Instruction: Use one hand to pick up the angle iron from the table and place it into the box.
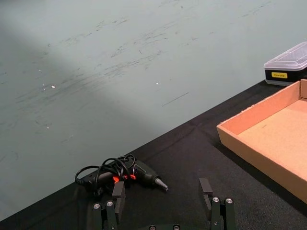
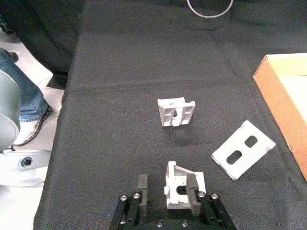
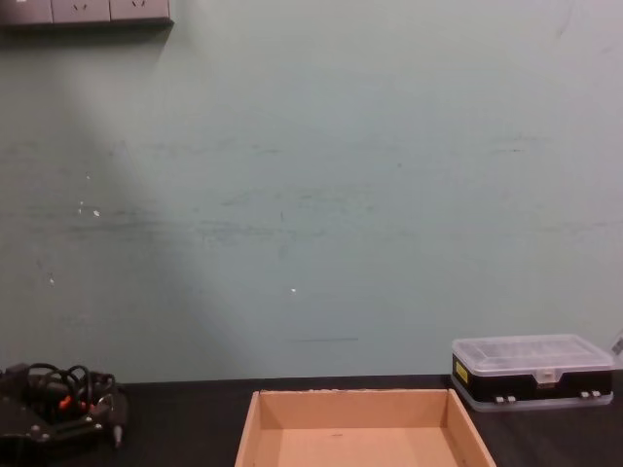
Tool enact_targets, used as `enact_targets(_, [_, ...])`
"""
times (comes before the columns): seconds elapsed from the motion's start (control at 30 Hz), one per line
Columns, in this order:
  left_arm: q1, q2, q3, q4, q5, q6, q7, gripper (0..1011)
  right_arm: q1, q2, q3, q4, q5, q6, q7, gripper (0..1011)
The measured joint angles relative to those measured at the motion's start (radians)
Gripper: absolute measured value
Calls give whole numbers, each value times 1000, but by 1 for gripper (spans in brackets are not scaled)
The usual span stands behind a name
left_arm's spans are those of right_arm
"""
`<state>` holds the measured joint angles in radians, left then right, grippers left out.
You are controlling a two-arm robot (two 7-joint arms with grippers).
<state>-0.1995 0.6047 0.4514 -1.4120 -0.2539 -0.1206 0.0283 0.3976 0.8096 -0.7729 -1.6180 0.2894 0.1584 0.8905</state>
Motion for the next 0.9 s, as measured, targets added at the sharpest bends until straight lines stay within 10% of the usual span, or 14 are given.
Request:
enact_targets(0.47, [0, 0, 0, 0, 0, 0, 0, 1000, -9, 0, 10, -8, -7, -4, -14, 101])
enact_targets(0.9, [0, 0, 0, 0, 0, 0, 0, 1000, -13, -2, 30, -20, 2, -5, -25, 86])
